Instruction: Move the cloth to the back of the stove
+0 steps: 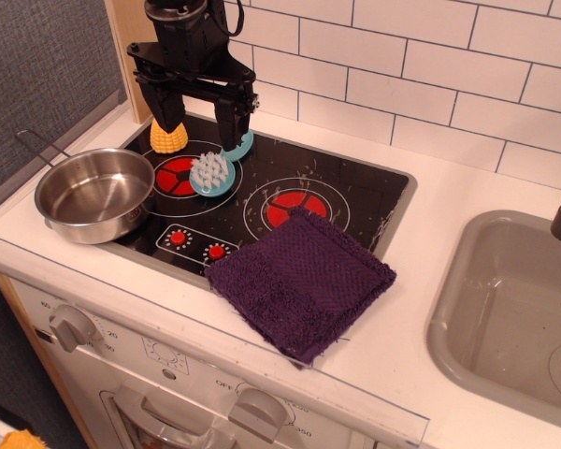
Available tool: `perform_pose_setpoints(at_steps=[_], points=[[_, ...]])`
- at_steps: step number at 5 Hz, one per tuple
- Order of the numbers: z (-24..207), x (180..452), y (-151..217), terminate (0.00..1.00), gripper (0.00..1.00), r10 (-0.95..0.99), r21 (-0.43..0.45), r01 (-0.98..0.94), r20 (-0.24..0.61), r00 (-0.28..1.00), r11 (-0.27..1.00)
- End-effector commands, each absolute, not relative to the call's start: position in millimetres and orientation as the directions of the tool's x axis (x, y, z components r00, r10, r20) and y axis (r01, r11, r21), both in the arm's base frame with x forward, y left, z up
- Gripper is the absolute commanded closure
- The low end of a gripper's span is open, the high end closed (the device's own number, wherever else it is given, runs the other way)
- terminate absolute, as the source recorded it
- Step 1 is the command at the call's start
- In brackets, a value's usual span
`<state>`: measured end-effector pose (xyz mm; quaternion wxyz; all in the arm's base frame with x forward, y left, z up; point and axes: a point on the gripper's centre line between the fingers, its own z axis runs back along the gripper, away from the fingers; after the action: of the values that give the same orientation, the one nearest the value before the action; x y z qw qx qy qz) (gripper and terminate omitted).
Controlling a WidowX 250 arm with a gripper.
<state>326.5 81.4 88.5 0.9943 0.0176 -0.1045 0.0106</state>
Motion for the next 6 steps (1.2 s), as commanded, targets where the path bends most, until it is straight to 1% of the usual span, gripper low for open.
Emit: perform_pose_setpoints(at_steps=[1,2,3,4,5,6], points=[[88.5,326.5,81.4,0.0,0.0,0.017,0.033,-0.025,0.208,0.978,0.999],[87.9,315.1,70.5,0.0,0.0,-0.022,-0.002,0.023,0.228,0.973,1.0],[84.1,306.8,51.1,0.0,0.0,-0.076,0.001,0.077,0.205,0.976,0.997],[82.7,296.0,30.7,0.0,0.0,-0.148,0.013,0.149,0.222,0.964,0.989],[62.8,285.0,11.0,0.0,0.0,-0.202,0.001,0.205,0.187,0.961,0.979],[46.6,282.2,-4.8,0.0,0.0,-0.257,0.003,0.26,0.163,0.953,0.966]])
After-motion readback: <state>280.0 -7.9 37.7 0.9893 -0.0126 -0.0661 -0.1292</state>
